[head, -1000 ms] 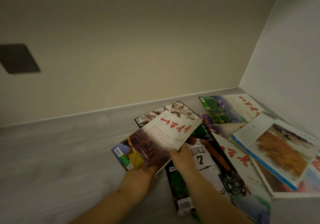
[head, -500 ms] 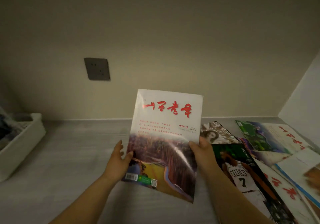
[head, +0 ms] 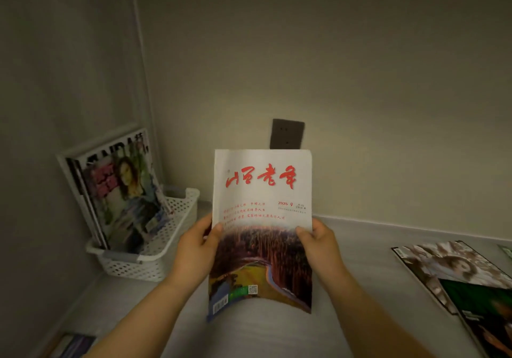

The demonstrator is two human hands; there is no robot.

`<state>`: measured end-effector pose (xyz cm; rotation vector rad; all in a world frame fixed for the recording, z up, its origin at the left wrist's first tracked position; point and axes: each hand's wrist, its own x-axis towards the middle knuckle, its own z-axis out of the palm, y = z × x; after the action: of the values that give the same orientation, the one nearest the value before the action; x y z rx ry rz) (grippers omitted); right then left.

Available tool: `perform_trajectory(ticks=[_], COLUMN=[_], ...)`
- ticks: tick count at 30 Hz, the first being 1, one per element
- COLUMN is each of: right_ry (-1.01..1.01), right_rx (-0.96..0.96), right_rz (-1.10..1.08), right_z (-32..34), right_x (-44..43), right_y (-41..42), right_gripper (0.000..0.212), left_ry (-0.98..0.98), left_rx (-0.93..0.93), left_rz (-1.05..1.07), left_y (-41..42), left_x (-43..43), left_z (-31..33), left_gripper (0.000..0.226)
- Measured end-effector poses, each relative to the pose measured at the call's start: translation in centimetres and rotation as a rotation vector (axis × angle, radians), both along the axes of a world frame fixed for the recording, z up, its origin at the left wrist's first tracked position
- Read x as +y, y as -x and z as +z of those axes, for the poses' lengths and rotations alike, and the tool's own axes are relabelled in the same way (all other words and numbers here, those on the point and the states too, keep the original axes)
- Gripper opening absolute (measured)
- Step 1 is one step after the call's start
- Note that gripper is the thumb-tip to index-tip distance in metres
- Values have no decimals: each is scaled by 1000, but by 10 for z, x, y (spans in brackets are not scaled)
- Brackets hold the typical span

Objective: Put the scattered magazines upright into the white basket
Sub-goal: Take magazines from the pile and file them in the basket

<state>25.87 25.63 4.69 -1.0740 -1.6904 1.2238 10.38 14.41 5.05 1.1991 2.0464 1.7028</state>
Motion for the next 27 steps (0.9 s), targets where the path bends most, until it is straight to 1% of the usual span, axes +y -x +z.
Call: perform_trajectory(ticks=[7,10,12,16,23,27], right_ry=[-257,-389,-434,-403,-319,-282], right_rx=[-62,-124,-194,-181,-167,-144], right_rz=[-45,-76,-84,-16,70,108], right_z=[27,40,47,54,34,29], right_x=[-21,-22,-18,-10,-4,4], right_y=[103,139,163,207,253,274], right_gripper=[26,26,25,23,20,21], left_ry=[-192,-249,-280,-274,-164,-104], left_rx=[197,206,187,151,74,94], left_rz=[63,142,220,334,381,428], left_y=[78,107,126,154,181,186], left_x=[-41,-51,-56,-62,-70,-71], left_z=[25,34,35,25,-18,-34], left_gripper=[22,23,23,20,10,9])
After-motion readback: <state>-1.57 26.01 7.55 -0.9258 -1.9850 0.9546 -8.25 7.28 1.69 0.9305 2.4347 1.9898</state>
